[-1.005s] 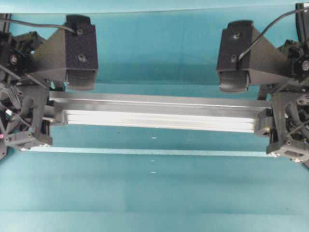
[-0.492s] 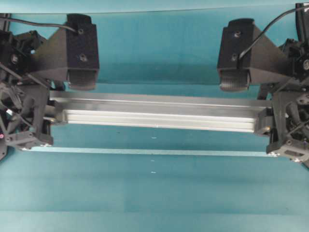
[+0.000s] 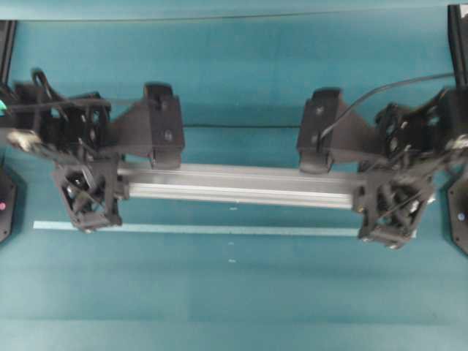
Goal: Lift the metal rail with both hands and move it towards you.
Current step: 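Lower the held rail back down toward the table with both grippers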
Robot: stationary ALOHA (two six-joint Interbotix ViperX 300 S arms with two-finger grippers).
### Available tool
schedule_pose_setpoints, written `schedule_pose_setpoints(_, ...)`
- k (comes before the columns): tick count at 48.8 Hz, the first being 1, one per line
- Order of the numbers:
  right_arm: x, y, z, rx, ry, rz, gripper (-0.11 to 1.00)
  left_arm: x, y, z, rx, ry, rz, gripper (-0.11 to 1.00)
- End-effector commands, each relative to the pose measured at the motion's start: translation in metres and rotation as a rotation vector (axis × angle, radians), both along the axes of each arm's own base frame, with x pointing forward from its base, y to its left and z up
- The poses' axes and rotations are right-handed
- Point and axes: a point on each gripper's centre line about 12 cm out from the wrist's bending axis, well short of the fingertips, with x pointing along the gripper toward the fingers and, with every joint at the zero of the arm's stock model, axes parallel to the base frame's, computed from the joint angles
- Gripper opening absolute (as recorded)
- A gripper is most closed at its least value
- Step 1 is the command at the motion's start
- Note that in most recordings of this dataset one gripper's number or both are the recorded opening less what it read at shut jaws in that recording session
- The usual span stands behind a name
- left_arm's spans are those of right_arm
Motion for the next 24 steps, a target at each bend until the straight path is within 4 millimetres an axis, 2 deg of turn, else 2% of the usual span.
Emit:
schedule_pose_setpoints(1,-0.004,-0.009,-0.016,-0.002,0.01,-0.063,0.41,-0.004,0.006,-0.02,-0.009,0.019,0.054,0.36)
schedule_pose_setpoints(7,-0.004,-0.009,-0.044,-0.01,0.025,-0.04,0.41,-0.004,0.006,-0.05,-0.01,0.039,0.056,0.36)
schedule_pose_setpoints(18,0.001,-0.01,-0.089,-0.02,-0.011,-0.006,0.41,0.001,0.009,-0.078,-0.013,-0.023,0.065,0.36)
schedule_pose_setpoints(24,0.005,-0.009,-0.103,-0.023,-0.021,-0.001,0.41,-0.001,0.008,-0.095,-0.014,-0.009,0.068,0.36)
